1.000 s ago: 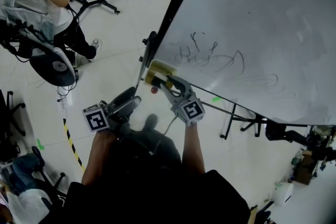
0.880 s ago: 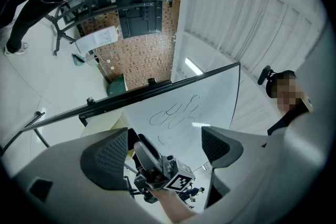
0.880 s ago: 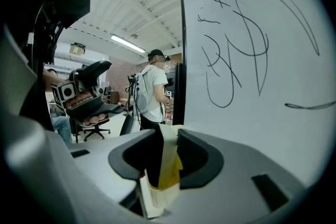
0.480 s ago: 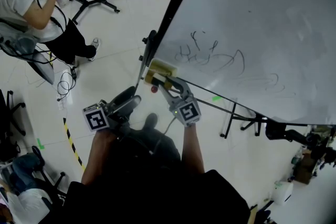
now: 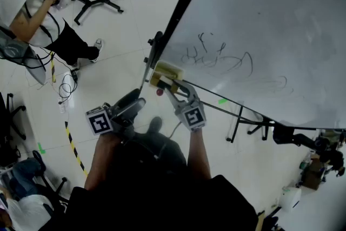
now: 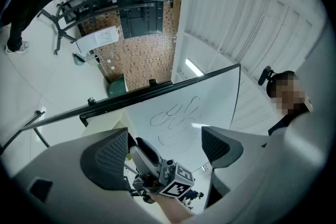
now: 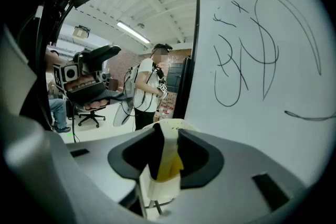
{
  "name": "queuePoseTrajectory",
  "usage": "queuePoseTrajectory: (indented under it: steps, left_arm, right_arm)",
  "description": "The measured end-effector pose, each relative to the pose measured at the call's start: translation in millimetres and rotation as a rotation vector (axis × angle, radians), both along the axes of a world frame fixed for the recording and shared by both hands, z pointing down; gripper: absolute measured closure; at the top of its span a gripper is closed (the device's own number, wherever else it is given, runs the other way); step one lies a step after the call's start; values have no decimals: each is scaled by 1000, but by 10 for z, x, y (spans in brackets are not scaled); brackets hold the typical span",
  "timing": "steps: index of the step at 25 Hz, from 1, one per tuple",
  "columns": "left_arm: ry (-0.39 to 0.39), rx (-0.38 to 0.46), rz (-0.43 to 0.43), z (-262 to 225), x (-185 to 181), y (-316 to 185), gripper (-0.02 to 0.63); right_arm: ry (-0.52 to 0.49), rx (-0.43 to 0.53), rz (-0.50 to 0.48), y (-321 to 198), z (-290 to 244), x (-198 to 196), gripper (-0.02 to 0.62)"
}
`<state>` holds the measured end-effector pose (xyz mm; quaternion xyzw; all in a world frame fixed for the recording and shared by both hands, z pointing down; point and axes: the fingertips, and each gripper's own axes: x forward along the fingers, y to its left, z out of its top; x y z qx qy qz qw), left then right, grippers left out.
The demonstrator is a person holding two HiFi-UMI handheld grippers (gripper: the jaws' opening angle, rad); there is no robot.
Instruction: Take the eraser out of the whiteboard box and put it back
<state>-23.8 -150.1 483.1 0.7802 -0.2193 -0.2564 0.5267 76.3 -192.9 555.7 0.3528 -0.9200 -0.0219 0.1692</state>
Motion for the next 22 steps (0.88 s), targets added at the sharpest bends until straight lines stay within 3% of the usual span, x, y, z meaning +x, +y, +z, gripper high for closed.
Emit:
queuePoseTrajectory:
  steps: [4,11,15,19,22]
  left_arm:
    - [67,-14,12,-26,44,30,178]
    - [70,-14,26,-57,30,63,178]
    - [18,-7,30,20,-4,68,178]
    - [52,1,35,-55,-17,88,178]
    - [62,-1,42,-57,-66,115,178]
  right_arm:
    - [2,-13,30,1,23,44,420]
    - [-6,-38,79,20,27,80,365]
    - [-38,-46,112,18,-20,130,362]
    - [-130,-59,161,20,-186,236,362]
    - [-253,-75,185,46,-369,301,362]
